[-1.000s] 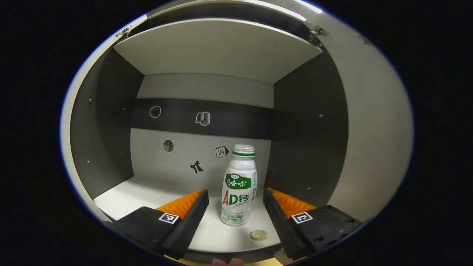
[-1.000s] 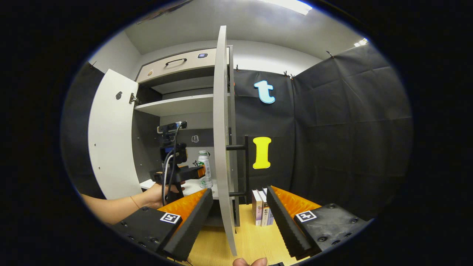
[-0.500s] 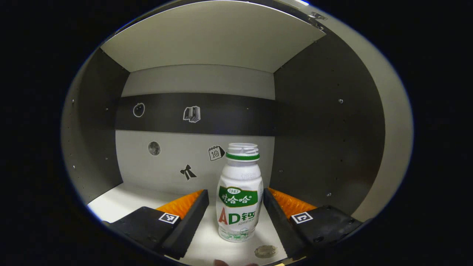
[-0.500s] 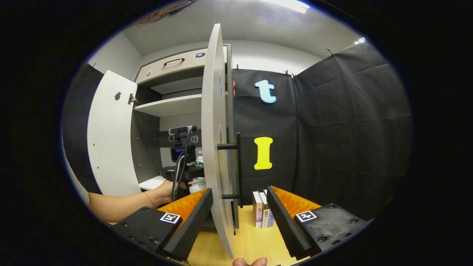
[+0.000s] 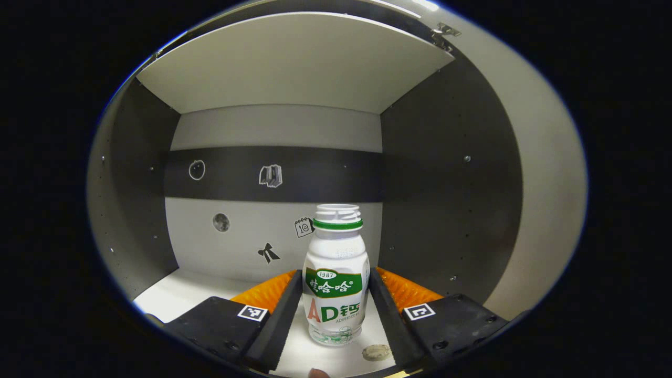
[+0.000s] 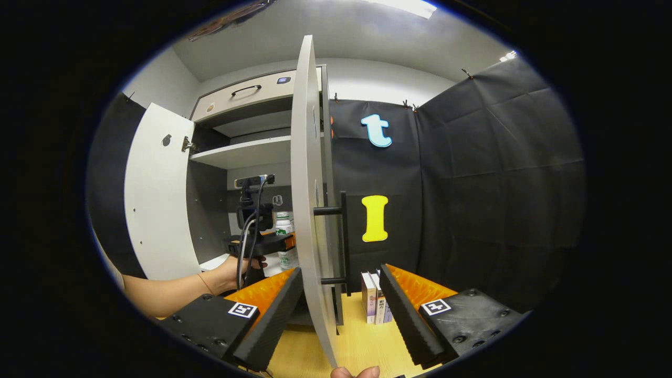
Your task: Grasp the bottle in the cabinet with the left hand and place it on the coaster, then close the right door with the right hand and the left door with the left hand.
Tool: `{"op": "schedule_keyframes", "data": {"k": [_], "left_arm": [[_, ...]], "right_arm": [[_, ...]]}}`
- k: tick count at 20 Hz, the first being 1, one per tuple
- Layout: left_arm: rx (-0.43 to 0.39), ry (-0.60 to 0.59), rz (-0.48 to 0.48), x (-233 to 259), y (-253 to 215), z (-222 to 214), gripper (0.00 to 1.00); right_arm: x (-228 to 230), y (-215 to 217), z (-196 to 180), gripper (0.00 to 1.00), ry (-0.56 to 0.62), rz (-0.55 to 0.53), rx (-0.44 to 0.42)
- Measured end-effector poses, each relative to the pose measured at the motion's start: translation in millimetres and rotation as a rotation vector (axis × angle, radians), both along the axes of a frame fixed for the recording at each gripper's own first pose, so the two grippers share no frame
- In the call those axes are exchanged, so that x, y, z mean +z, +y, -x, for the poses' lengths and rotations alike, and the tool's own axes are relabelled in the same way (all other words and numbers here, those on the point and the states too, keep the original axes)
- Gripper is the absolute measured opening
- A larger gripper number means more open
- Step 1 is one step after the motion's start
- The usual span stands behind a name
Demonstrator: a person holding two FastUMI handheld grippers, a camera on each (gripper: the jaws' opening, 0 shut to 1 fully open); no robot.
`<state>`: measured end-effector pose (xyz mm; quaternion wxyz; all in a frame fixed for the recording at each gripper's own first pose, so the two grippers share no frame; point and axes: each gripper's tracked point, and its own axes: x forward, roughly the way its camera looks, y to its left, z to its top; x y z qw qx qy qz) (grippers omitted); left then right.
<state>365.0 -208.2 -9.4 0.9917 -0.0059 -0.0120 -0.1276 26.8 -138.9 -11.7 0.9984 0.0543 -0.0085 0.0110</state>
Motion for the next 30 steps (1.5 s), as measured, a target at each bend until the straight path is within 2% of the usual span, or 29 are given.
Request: {"op": "schedule_keyframes", "data": {"k": [6,8,10,15,21,22,23,27,30], "left_arm": [[0.004,-0.043,-0.006,11.9,30.2,72.2,0.8],[0.017,-0.057,-0.018,9.4,43.3,97.7,0.8],[0.019,-0.067,-0.027,4.8,53.1,122.9,0.8],[0.027,-0.073,-0.02,-16.8,75.6,184.4,0.79],[0.015,-0.037,-0.008,-69.1,95.4,251.6,0.79],[0.017,-0.022,-0.003,-80.0,97.5,261.9,0.79],[0.027,-0.008,-0.007,-90.9,100.8,276.5,0.79],[0.014,-0.01,-0.024,-130.5,102.7,316.7,0.8],[-0.018,0.036,-0.01,-169.7,97.7,344.0,0.79]], "right_arm": [[-1.6,26.4,8.2,0.97,0.003,0.01,0.006],[-4.8,44.3,12.4,0.97,0.017,-0.023,0.051],[-4.0,51.9,15.9,0.98,0.012,-0.047,0.059],[0.6,65.0,23.8,0.98,-0.02,0.028,0.045],[1.9,79.0,27.7,0.98,-0.029,0.028,0.043],[3.3,80.7,27.6,0.93,-0.035,0.034,0.042],[4.4,81.9,28.0,0.98,-0.043,0.041,0.042],[9.0,86.5,29.6,0.98,-0.077,0.076,0.04],[5.9,87.3,32.3,0.97,-0.069,0.084,0.033]]}}
